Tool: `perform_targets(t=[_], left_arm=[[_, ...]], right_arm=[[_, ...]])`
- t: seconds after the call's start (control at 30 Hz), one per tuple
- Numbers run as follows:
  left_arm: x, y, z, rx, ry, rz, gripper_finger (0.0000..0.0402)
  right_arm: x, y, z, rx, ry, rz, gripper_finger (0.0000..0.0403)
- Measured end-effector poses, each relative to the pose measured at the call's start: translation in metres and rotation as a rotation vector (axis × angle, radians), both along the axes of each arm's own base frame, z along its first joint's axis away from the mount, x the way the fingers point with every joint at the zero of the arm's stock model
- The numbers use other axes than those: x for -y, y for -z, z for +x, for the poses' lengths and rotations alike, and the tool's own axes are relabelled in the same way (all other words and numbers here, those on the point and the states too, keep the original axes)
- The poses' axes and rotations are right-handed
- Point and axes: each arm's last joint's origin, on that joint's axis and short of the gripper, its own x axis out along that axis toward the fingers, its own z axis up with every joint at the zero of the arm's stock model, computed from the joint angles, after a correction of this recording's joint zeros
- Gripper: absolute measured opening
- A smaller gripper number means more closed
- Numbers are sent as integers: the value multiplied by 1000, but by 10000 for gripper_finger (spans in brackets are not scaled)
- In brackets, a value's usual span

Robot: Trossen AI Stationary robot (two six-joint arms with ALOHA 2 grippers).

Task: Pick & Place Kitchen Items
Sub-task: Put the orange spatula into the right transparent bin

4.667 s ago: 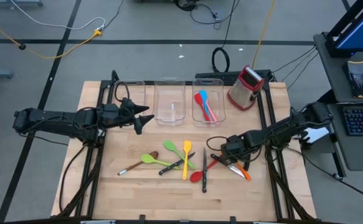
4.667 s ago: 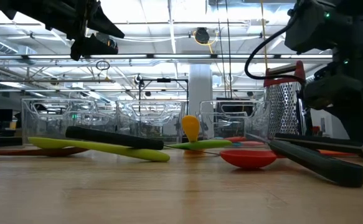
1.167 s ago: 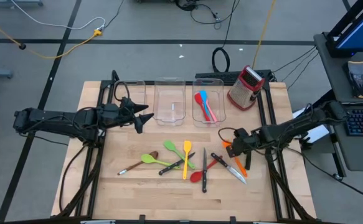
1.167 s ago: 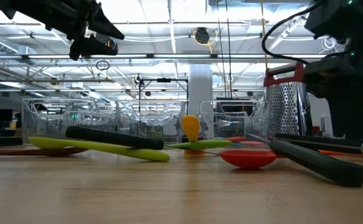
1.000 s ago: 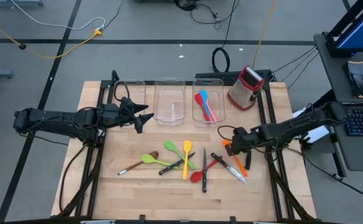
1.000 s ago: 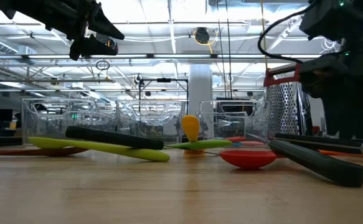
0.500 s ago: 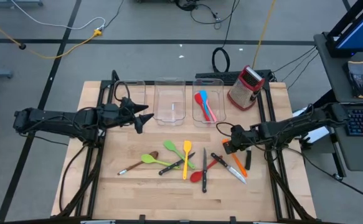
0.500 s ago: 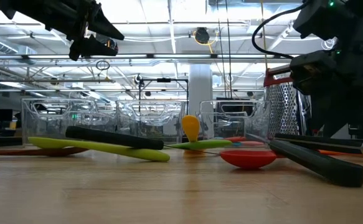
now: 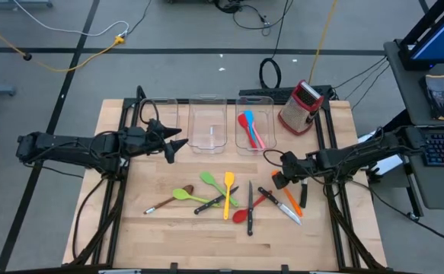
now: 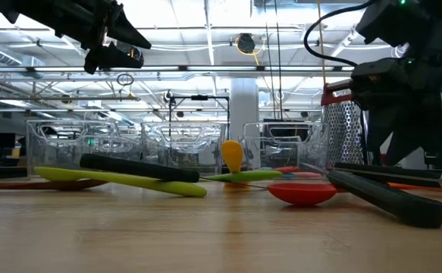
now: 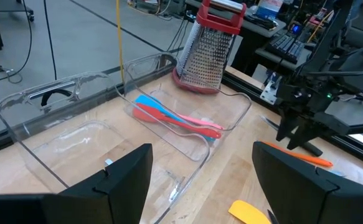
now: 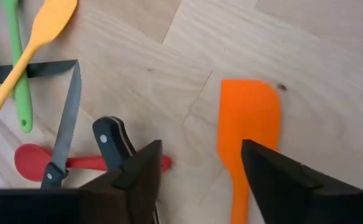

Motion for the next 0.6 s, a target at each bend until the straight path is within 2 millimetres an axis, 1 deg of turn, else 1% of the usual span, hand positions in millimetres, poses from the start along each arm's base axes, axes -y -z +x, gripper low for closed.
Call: perform_targets(t=[0.13,0.27,0.43,0.6], left_arm=[[0,0,0,0,0,0,278],[0,0,0,0,-1,1,278],[0,0,0,0,-2,1,278],[0,0,0,0,-2,1,278]], right_arm=[[0,0,-1,-10,14,6,257],[0,2,-1,-32,49,24,274],[0,9,1,-66,42,22,275],[4,13,5,-92,47,66,264]])
